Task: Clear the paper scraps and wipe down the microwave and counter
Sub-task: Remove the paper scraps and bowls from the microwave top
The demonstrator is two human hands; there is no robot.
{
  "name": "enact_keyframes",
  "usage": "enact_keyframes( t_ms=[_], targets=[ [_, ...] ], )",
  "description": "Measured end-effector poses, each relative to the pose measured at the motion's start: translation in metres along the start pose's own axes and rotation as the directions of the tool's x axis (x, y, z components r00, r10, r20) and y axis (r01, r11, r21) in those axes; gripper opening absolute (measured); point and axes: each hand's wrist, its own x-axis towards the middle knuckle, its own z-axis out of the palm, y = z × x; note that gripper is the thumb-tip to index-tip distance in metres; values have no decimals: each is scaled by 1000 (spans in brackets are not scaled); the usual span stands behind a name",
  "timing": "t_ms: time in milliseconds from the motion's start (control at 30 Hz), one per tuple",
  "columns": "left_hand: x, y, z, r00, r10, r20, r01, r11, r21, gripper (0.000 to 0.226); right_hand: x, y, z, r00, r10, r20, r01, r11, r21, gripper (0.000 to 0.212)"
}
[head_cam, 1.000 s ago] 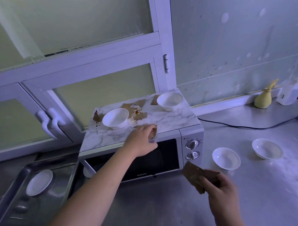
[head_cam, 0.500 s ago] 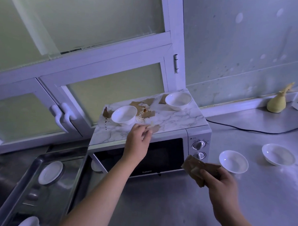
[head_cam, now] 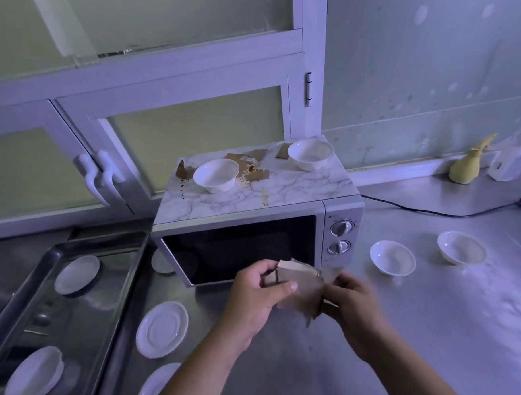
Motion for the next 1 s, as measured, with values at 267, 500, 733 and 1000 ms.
enact_keyframes(
  t_ms=[267, 500, 733, 1000],
  targets=[
    [-8, -24, -2, 977, -35, 209, 22, 998, 65, 20, -38, 7, -17, 984, 161, 79, -160, 987, -16, 42],
    [-24, -68, 45, 900, -114, 420, 71, 991, 118, 45, -106, 22, -70, 977, 209, -44, -211, 977, -38, 25],
    [-70, -105, 127, 533, -299, 792, 83, 950, 302, 59, -211, 53, -133, 927, 194, -322, -284, 923, -261, 22],
    [-123, -141, 231, 387, -441, 810, -18, 874, 485, 50, -289, 90, -207, 839, 242, -488, -315, 946, -73, 18]
  ],
)
